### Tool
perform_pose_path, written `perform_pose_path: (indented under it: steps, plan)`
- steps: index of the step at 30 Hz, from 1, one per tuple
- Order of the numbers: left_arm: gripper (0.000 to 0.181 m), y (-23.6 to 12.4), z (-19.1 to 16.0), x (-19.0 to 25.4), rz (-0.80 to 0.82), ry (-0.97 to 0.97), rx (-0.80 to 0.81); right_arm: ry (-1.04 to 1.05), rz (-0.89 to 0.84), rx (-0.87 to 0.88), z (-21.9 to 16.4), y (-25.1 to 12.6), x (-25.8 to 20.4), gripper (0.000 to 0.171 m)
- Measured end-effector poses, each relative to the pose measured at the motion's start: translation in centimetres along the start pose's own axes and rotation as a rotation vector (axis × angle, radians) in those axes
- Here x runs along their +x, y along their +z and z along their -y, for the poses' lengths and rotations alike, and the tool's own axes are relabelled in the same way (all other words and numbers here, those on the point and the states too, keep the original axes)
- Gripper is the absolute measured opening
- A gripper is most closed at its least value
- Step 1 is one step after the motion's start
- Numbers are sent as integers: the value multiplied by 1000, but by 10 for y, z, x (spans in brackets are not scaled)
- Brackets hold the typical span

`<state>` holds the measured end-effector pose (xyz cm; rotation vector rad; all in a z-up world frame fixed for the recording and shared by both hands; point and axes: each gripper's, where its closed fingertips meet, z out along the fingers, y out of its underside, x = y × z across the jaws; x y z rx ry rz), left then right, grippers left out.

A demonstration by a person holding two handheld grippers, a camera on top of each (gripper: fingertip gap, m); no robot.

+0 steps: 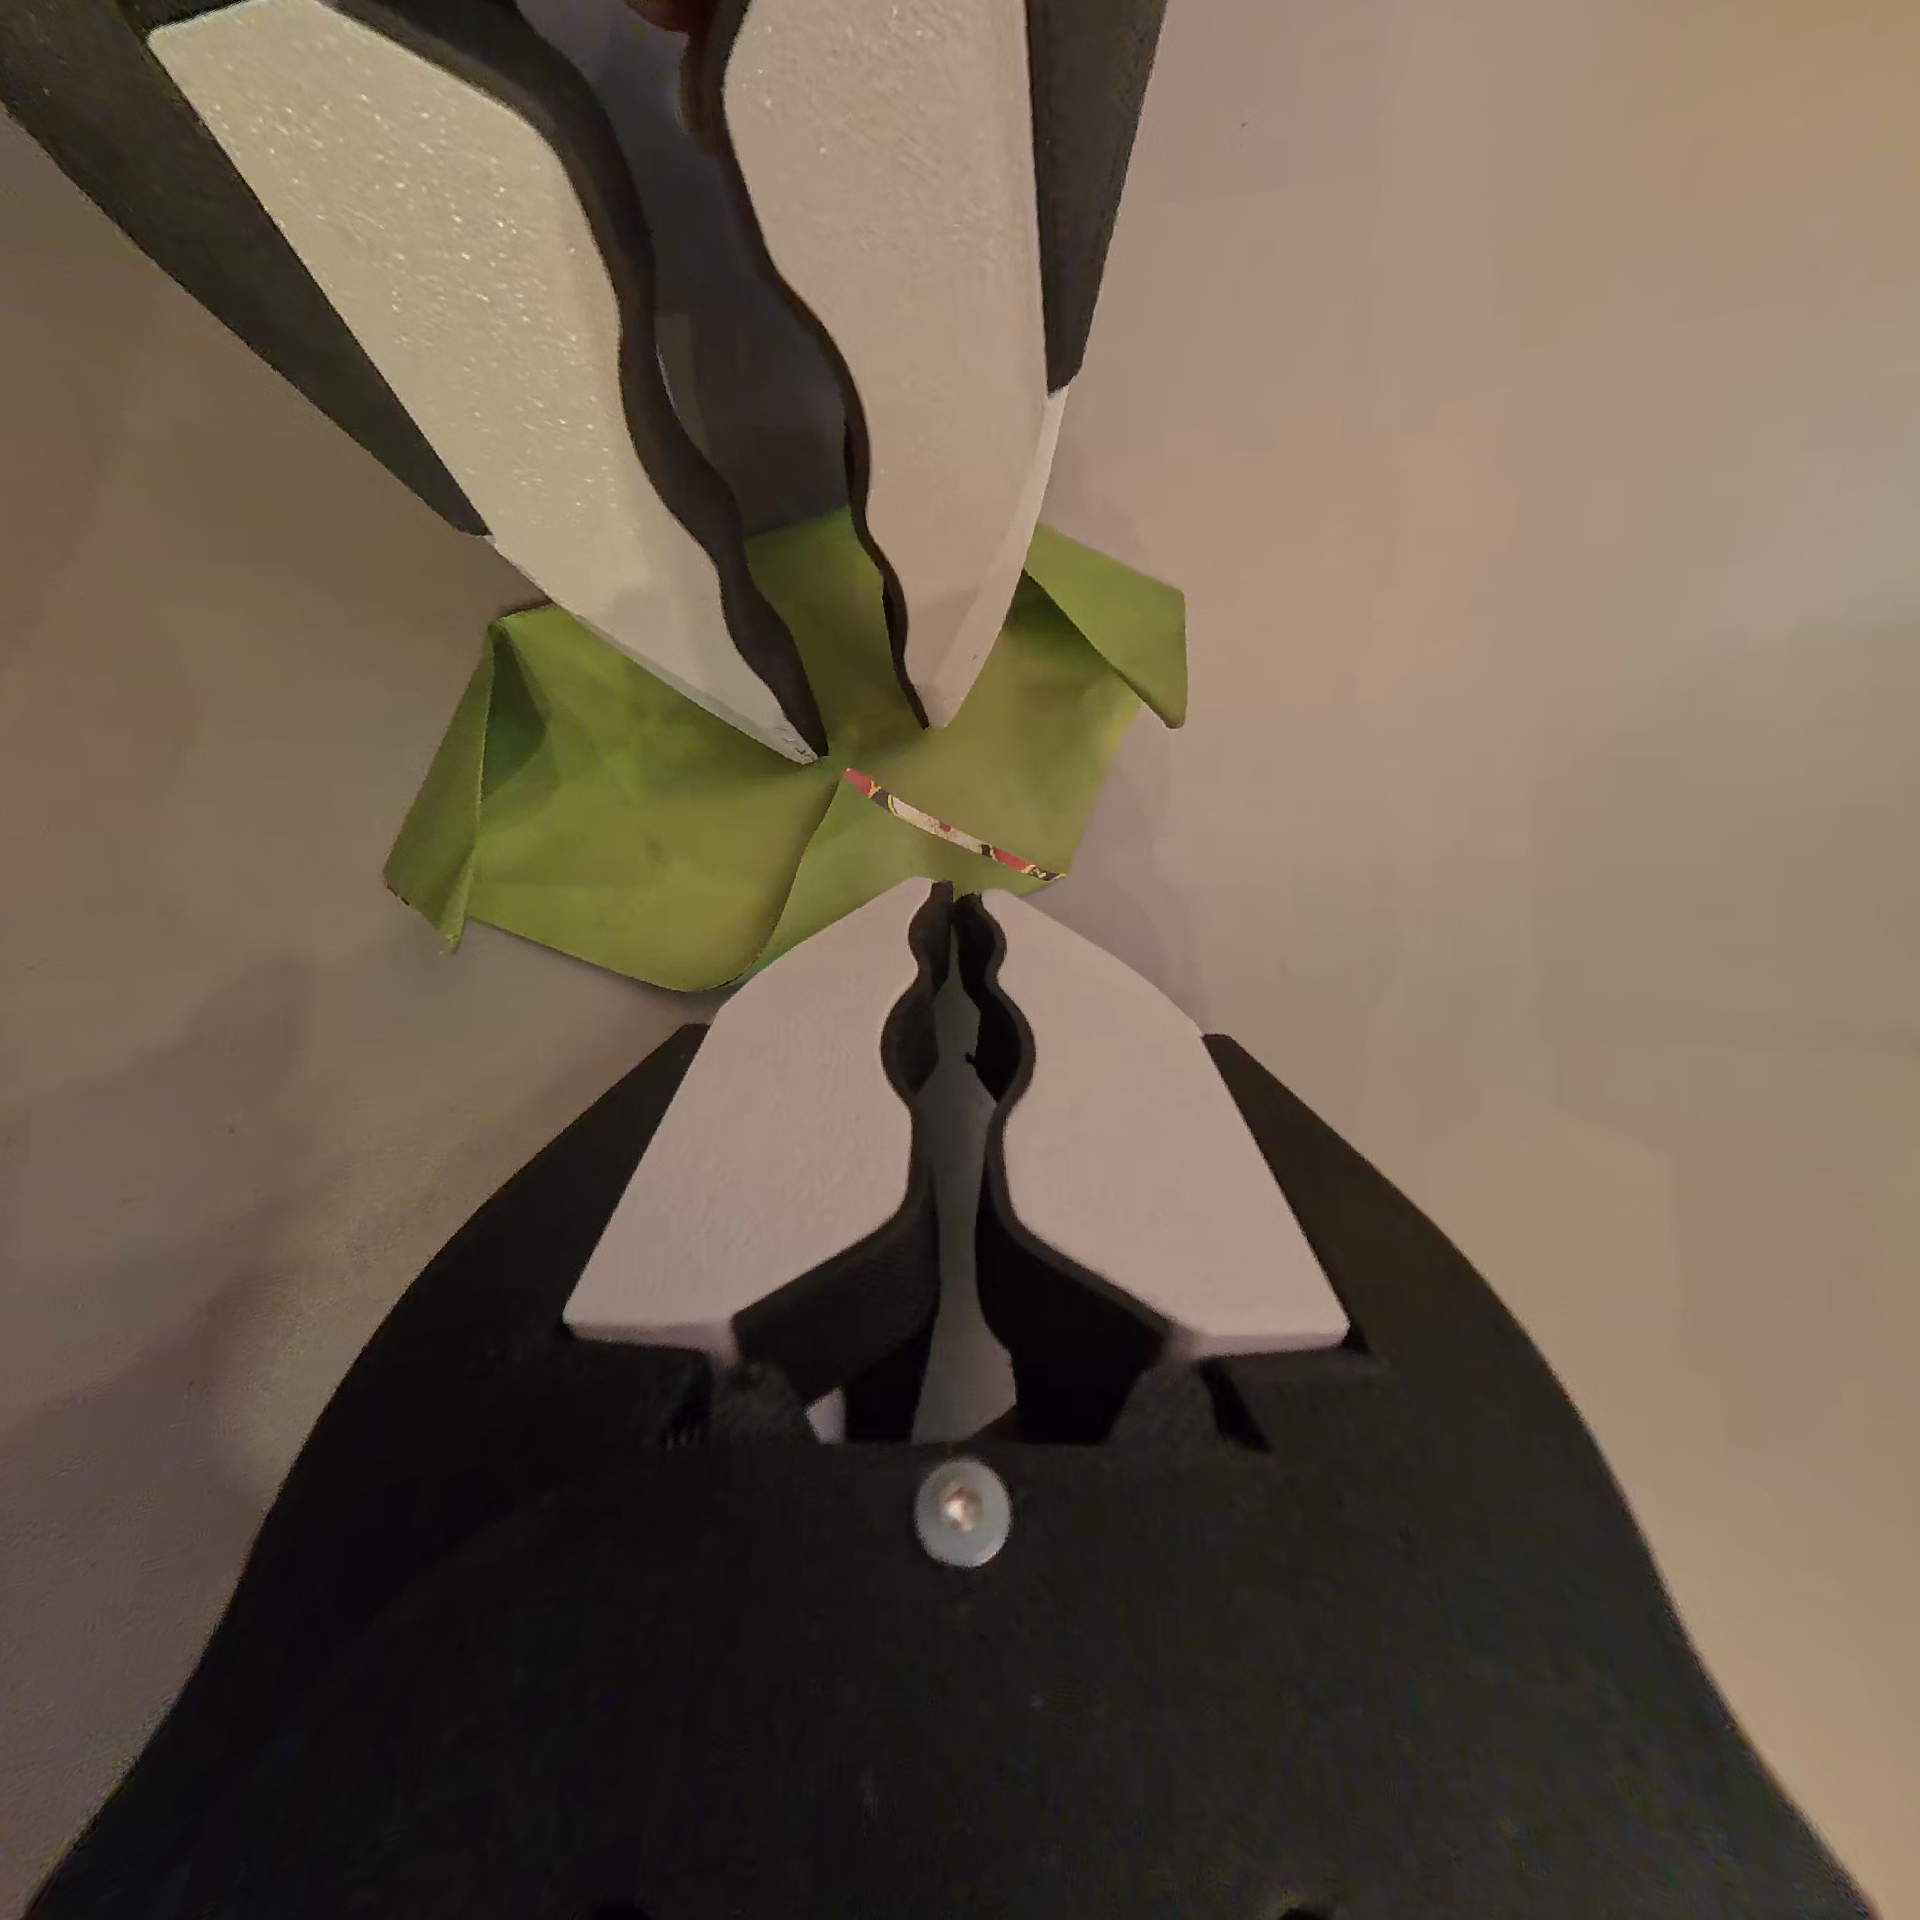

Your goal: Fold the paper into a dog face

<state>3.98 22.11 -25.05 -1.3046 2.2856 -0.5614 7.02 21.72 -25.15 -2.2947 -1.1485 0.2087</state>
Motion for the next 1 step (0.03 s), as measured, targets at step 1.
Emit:
perform_pose_path:
  steps: [1]
  plan:
    - [17, 0, 0, 0, 0, -1, 0, -6, -2, 2, 0, 0, 0, 1]
